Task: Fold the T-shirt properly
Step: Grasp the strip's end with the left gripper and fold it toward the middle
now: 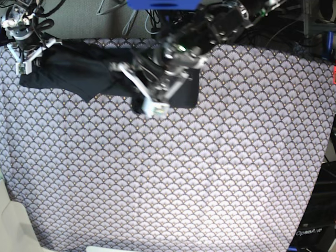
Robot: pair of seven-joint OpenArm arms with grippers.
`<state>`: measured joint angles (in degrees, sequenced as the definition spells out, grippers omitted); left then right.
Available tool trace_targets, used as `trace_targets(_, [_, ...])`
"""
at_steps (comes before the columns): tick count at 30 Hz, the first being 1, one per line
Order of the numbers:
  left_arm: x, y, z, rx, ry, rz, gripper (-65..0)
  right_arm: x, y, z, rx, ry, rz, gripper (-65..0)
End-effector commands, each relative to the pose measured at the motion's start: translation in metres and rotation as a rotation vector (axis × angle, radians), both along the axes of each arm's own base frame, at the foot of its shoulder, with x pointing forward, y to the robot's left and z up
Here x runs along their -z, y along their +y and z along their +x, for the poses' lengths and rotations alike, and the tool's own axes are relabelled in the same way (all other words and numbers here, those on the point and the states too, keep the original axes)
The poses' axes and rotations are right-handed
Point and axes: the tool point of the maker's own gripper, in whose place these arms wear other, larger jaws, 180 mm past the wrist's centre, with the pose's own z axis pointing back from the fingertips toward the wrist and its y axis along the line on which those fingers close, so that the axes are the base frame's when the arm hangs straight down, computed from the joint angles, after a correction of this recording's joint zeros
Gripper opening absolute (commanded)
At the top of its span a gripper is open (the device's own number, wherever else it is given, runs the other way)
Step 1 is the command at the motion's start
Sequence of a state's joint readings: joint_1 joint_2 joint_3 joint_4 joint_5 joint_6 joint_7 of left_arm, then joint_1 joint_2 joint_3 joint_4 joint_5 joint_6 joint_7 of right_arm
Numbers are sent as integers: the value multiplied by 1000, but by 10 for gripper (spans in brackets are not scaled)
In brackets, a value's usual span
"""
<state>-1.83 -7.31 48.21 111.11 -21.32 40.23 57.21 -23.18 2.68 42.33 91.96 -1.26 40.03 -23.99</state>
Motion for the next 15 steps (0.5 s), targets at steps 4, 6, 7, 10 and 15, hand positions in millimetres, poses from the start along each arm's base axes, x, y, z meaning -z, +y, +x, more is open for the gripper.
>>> trace_targets(4, [5, -21, -9, 101, -18, 27, -650, -3, -5, -2, -3, 9, -22, -650])
trace_targets(6, [15, -23, -16, 123, -6, 54, -650, -3, -5, -2, -3, 9, -22, -650])
trace_targets(7, [17, -26, -16, 123, 0, 56, -650, -3, -5, -2, -3, 9, -22, -650])
trace_targets(10, [23, -28, -17, 123, 14, 66, -650, -3, -5, -3, -3, 10, -22, -650])
trace_targets(15, [17, -37, -16, 123, 7, 45, -650, -3, -5, -2, -3, 10, -21, -650])
